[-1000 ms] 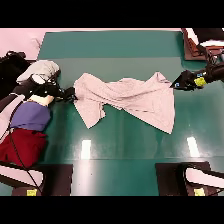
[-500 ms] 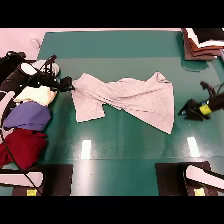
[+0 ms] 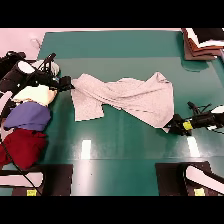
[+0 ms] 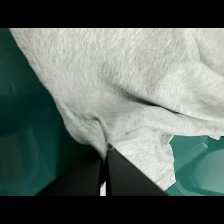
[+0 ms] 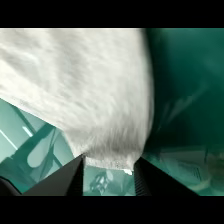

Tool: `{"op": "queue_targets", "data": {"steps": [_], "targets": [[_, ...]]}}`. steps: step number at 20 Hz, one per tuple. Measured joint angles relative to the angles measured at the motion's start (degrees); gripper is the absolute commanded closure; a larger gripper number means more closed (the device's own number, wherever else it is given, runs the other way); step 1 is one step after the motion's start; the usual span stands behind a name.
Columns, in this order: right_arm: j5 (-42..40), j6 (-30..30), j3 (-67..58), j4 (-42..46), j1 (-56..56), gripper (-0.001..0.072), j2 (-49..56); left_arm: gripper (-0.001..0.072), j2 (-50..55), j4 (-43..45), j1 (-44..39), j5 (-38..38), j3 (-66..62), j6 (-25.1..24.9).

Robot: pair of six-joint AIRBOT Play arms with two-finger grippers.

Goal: Fold the shirts.

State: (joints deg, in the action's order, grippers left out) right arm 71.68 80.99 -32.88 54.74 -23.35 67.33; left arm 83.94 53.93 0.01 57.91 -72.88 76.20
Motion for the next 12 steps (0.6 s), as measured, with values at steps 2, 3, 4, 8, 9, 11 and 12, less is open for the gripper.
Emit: {"op": "queue_targets", "data": {"steps": [2, 3, 4, 8, 9, 11, 12], "targets": [[-3.3, 0.3, 0.7, -0.6, 2.1, 0.0688, 0.0, 0.0685, 0.0, 0.0, 0.0, 0.2, 0.0, 0.0], [-4.3, 0.4, 0.8, -0.7, 3.0, 0.0697, 0.0, 0.0685, -0.1, -0.1, 0.0, 0.2, 0.0, 0.1], [-5.0, 0.2, 0.6, -0.7, 3.9, 0.0698, -0.2, 0.0685, -0.4, -0.2, 0.0, 0.3, 0.0, 0.2], [-3.8, -1.3, -6.0, -0.5, 6.8, 0.0698, -4.4, 0.0685, -6.5, -0.2, 0.3, 0.2, -0.7, 0.4], [-2.2, -1.5, -9.7, -0.5, 7.1, 0.0699, -6.5, 0.0686, -9.3, -0.3, 0.6, 0.2, -1.7, 0.4], [-0.6, -1.7, -19.4, -0.6, 7.1, 0.0698, -11.0, 0.0686, -15.5, -0.2, 1.0, 0.4, -5.4, 0.4], [0.7, -1.8, -24.8, -0.6, 7.0, 0.0699, -13.2, 0.0686, -18.7, -0.2, 1.2, 0.4, -8.0, 0.4]]}}
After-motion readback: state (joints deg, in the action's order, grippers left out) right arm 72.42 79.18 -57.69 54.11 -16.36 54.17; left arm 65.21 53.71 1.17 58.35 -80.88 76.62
